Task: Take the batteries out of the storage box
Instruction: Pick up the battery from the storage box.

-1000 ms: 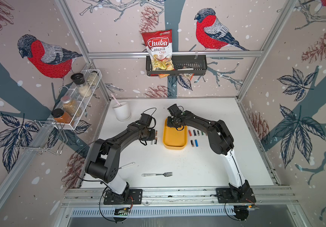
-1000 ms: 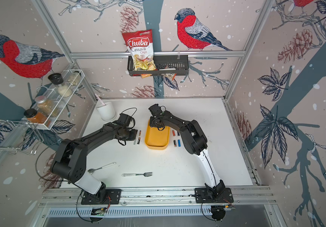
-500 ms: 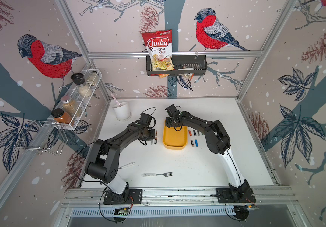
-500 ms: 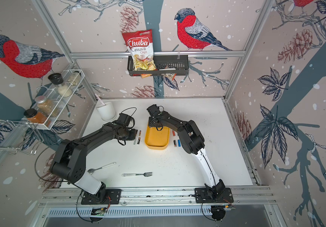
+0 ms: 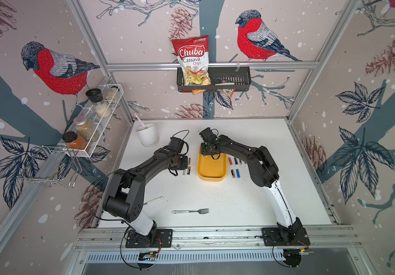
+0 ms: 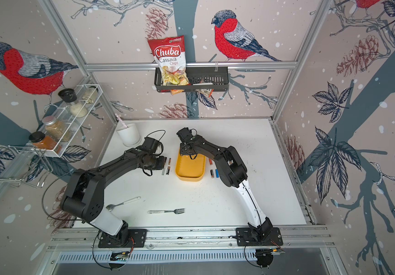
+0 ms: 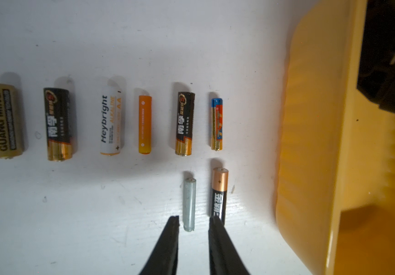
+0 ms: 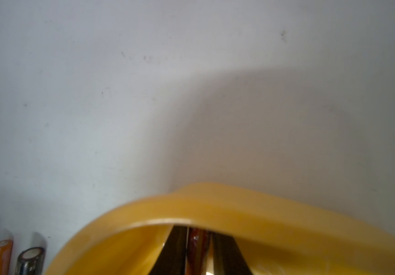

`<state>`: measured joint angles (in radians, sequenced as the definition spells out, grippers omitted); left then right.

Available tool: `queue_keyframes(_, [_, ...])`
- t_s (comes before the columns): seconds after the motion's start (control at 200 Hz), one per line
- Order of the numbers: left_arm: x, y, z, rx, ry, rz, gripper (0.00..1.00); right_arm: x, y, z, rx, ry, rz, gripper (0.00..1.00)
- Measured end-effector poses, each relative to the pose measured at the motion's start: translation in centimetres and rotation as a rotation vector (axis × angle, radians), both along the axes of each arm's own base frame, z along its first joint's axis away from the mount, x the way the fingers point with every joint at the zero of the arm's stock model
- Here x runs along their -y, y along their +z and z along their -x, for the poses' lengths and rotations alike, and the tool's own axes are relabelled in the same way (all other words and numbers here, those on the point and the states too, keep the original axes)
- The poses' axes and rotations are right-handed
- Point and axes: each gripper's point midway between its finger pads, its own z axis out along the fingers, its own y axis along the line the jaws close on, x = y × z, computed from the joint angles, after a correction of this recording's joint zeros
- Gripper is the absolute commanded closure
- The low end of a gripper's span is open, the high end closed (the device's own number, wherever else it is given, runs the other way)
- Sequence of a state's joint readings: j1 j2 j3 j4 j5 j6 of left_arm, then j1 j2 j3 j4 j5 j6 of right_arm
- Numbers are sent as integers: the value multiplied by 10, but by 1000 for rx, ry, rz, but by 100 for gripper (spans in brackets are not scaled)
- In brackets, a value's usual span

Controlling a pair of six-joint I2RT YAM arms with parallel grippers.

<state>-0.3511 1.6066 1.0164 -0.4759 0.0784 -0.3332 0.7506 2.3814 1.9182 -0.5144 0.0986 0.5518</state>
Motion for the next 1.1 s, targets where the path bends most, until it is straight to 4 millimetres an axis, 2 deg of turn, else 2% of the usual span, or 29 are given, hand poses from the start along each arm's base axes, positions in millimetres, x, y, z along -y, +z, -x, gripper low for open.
queue_keyframes(0.285, [1,5,-4,12,-1,4,73,2,-1,4,-16,28,30,71])
queue_keyframes(0.58, [3,10,-9,23,-1,7,73,5,-1,6,-22,49,57,78])
queue_keyframes(0.82, [4,14,-11,29,0,9,73,9,2,14,-48,75,77,79])
queue_keyframes(0.921, [4,15,-13,32,0,10,73,11,8,19,-62,84,78,79])
queue_keyframes(1.101, [5,15,-14,25,0,7,73,12,32,25,-51,94,45,79])
